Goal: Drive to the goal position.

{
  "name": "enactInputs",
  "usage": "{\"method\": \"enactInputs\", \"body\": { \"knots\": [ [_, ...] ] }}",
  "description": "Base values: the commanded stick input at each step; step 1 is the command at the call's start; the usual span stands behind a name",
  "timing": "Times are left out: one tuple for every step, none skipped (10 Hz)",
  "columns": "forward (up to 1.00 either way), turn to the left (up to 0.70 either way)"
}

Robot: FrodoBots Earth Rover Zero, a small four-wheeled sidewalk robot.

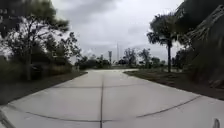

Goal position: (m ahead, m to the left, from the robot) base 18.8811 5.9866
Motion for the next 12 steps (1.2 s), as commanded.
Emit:
{"method": "enactInputs", "body": {
  "knots": [
    [0.85, 0.0],
    [0.85, 0.0],
    [0.85, 0.0],
    [0.85, 0.0],
    [0.85, 0.0],
    [0.85, 0.0],
    [0.85, 0.0],
    [0.85, 0.0],
    [0.85, 0.0],
    [0.85, 0.0],
    [0.85, 0.28],
    [0.85, 0.34]
  ]
}}
